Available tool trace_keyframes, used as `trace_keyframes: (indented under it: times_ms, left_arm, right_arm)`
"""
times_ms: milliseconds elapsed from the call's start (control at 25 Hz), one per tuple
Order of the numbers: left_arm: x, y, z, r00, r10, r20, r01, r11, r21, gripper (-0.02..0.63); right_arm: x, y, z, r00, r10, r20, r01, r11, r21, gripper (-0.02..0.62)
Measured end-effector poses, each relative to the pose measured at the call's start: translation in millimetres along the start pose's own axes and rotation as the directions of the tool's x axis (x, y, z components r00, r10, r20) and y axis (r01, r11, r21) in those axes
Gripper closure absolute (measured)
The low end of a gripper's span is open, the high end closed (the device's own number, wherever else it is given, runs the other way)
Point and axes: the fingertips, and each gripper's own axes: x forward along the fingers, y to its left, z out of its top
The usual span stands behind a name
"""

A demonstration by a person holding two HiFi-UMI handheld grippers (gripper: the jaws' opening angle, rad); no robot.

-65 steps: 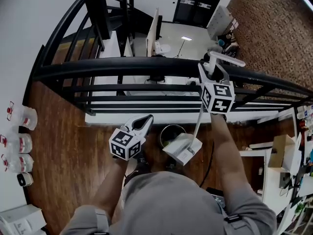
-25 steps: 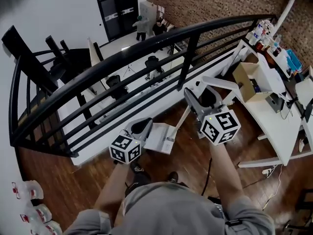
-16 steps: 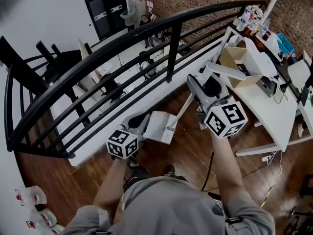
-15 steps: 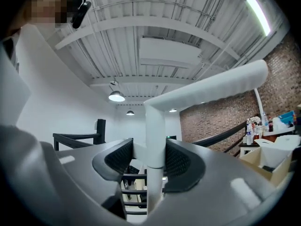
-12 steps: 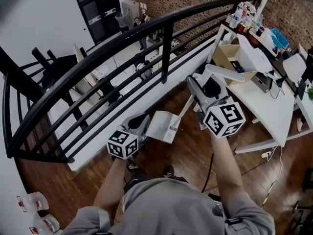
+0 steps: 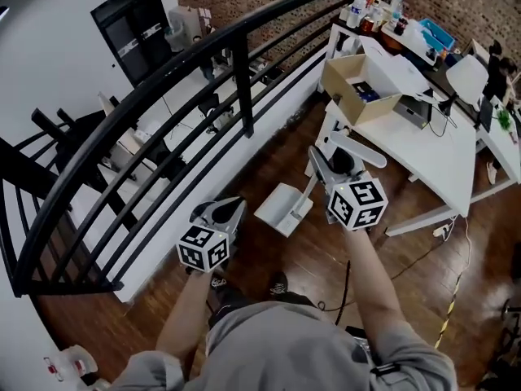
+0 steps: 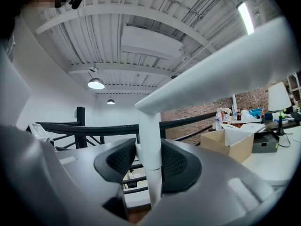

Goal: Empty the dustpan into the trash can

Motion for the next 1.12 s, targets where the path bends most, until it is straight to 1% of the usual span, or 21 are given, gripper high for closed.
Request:
trace_keyframes:
  times_ms: [160,360,480,640,920,1120]
  left_arm:
    - [14.5,-12.8,-12.4,0.999,-0.018,-0.044,0.019,1.0,0.004,0.6]
    - [29.1,-33.4,-35.1,0.991,-0.044,-0.125,0.045,0.999,0.003,0.6]
    - [36.2,-43.5,-49.3,0.983,-0.058,-0.175,0.061,0.998,0.009,0.6]
    - [40.9,-51.4,-68.3,0.97,-0.073,-0.231,0.079,0.997,0.017,0.6]
    - [48.1,-60.8,-96.7,0.951,-0.088,-0.295,0.099,0.995,0.02,0.6]
    - [56.6,-73.4,-108.8,0.942,-0.113,-0.315,0.122,0.992,0.01,0.6]
  right_arm:
    - [-8.5,-33.5,-39.3,0.998,-0.05,-0.036,0.051,0.998,0.03,0.44]
    - [-26.8,-72.3,-92.4,0.993,-0.098,-0.072,0.104,0.991,0.087,0.445]
    - [-37.7,-87.7,-125.1,0.989,-0.111,-0.094,0.121,0.988,0.099,0.449]
    - [-49.4,-97.3,-161.4,0.986,-0.12,-0.115,0.131,0.986,0.1,0.448]
    - [-67.3,-110.8,-208.6,0.983,-0.128,-0.134,0.142,0.985,0.096,0.449]
    - [-85.0,-121.2,-223.8,0.983,-0.131,-0.125,0.144,0.985,0.098,0.449]
